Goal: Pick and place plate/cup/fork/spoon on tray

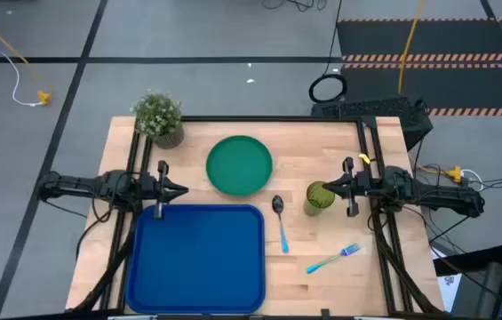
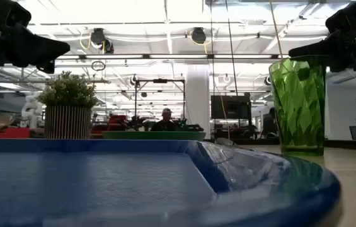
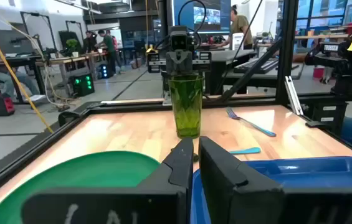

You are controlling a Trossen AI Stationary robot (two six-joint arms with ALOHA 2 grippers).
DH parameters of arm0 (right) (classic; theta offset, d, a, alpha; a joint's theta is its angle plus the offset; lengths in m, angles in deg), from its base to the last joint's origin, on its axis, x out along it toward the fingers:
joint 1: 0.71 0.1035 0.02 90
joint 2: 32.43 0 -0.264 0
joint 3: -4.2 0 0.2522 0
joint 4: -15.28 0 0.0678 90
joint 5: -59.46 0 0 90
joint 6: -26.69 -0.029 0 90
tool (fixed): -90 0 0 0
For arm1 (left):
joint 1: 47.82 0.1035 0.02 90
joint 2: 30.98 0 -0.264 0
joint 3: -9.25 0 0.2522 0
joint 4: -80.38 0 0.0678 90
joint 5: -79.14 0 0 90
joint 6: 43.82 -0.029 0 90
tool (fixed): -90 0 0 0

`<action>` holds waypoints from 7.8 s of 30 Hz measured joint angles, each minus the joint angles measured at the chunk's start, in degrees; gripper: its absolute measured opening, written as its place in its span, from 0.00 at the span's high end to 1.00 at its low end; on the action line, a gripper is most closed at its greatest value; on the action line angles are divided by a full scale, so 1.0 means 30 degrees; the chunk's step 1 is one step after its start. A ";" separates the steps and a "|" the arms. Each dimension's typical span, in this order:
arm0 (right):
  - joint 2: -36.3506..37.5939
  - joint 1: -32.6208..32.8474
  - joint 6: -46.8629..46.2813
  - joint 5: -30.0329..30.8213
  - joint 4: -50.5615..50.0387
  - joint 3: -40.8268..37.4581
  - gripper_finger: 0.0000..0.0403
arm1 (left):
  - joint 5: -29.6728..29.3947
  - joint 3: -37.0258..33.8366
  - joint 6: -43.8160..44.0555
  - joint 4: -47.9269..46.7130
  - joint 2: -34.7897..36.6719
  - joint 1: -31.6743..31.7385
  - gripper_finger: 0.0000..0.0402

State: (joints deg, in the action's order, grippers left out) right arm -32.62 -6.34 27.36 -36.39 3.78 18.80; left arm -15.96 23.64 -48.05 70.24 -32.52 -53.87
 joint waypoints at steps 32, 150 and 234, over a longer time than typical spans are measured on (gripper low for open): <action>0.0000 -0.0003 -0.0006 0.0000 0.0007 0.0007 1.00 | -0.0098 -0.0003 0.0000 0.0003 0.0000 0.0001 0.92; -2.0811 0.7541 -0.2421 0.2432 -2.1076 2.0240 0.49 | -0.0022 -0.0002 0.0000 0.0007 0.0000 0.0000 0.92; -3.3235 0.8415 0.7876 0.6338 -2.3974 3.7623 1.00 | 0.0503 0.0000 0.9811 0.3885 -0.0906 -0.0548 0.92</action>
State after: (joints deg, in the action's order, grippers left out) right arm -132.32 18.90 50.98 -17.38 -68.14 131.67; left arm -14.45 23.64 -18.61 81.89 -35.24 -55.51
